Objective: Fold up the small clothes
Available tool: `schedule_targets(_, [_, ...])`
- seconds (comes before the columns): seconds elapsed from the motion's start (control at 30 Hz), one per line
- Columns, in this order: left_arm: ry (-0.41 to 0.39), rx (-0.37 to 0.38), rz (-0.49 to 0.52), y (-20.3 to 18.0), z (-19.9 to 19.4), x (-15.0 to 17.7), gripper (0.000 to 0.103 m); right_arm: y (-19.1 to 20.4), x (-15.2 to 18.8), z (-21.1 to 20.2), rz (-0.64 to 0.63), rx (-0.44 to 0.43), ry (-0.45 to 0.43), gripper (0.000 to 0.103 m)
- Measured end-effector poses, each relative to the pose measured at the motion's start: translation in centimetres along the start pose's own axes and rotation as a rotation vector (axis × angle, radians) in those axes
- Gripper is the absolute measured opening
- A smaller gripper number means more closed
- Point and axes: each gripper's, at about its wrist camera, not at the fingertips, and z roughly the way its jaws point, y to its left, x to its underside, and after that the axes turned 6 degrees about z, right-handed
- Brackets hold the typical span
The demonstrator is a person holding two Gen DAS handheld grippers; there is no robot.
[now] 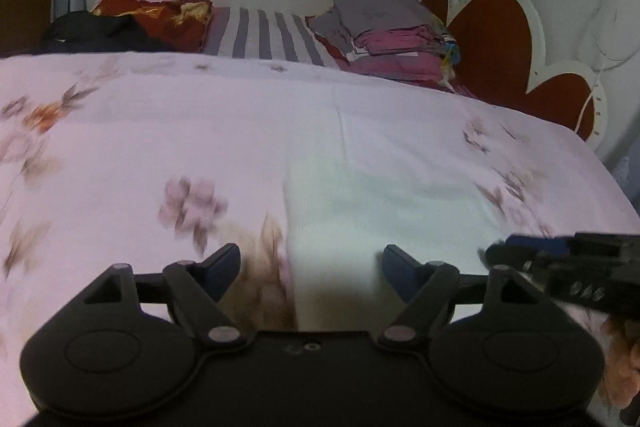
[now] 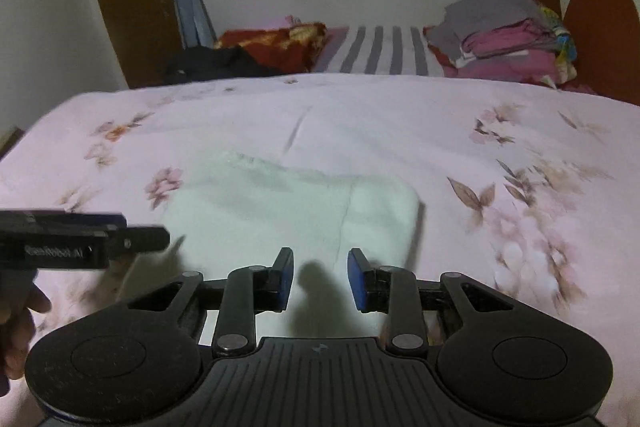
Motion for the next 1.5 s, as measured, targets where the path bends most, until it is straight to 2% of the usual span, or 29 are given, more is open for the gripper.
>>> schedule_targets(0.1, [0.075, -0.026, 0.020, 0.9, 4.4, -1.8, 0.077, -0.8, -1.7, 3.5, 0.000, 0.061, 0.073, 0.031])
schedule_targets(0.13, [0.078, -0.017, 0.008, 1.3, 5.3, -2.0, 0.078, -1.3, -2.2, 4.8, 0.001, 0.086, 0.083, 0.031])
schedule_targets(0.2, [0.094, -0.009, -0.022, 2.1, 6.3, -2.2, 0.079, -1.9, -3.3, 5.8, 0.020, 0.079, 0.085, 0.031])
schedule_targets(0.3, [0.064, 0.022, -0.048, 2.6, 4.2, -1.5, 0.072, -2.7, -3.1, 5.4, 0.014, 0.059, 0.102, 0.031])
schedule_targets(0.33, [0.029, 0.044, -0.059, 2.7, 2.7, -1.1, 0.077, -3.0, -2.9, 4.4, 0.024, 0.055, 0.094, 0.031])
schedule_targets(0.37, [0.004, 0.062, -0.075, 2.7, 1.4, -0.3, 0.085, -3.5, -2.6, 3.2, 0.044, 0.056, 0.074, 0.031])
schedule_targets(0.4, [0.010, 0.080, -0.083, 2.5, 0.4, 0.5, 0.086, -4.1, -2.2, 1.9, 0.082, 0.052, 0.051, 0.036])
schedule_targets(0.47, [0.031, 0.094, -0.080, 1.7, -1.0, 2.2, 0.086, -5.7, -0.8, 0.1, 0.189, -0.016, 0.072, 0.053])
schedule_targets(0.57, [0.074, 0.125, -0.089, 0.8, -1.5, 4.0, 0.080, -6.6, 0.7, -1.3, 0.283, -0.076, 0.094, 0.053])
schedule_targets(0.67, [0.091, 0.130, -0.116, 0.9, -1.6, 4.9, 0.079, -7.9, 2.0, -1.8, 0.416, -0.180, 0.130, 0.053])
schedule_targets(0.73, [0.108, 0.145, -0.154, 1.5, -1.4, 5.0, 0.079, -8.7, 2.8, -1.3, 0.488, -0.234, 0.171, 0.054])
schedule_targets(0.77, [0.117, 0.149, -0.162, 1.6, -1.3, 5.0, 0.079, -8.9, 3.1, -0.9, 0.500, -0.233, 0.188, 0.054])
schedule_targets(0.9, [0.134, 0.138, -0.152, 1.3, -0.8, 4.2, 0.074, -10.1, 3.8, -0.6, 0.586, -0.308, 0.182, 0.062])
schedule_targets(1.07, [0.143, 0.119, -0.145, 0.4, -0.4, 3.4, 0.067, -9.2, 2.5, 0.0, 0.485, -0.333, 0.205, 0.062])
schedule_targets(1.13, [0.143, 0.122, -0.145, 0.2, -0.4, 3.2, 0.064, -9.3, 2.4, 0.0, 0.492, -0.339, 0.215, 0.062])
schedule_targets(1.33, [0.145, 0.132, -0.153, 0.0, 0.1, 3.3, 0.063, -9.2, 2.2, -0.1, 0.431, -0.334, 0.209, 0.061])
schedule_targets(1.5, [0.165, 0.153, -0.181, -0.1, 1.0, 2.6, 0.063, -8.3, 2.0, 0.4, 0.388, -0.305, 0.210, 0.052])
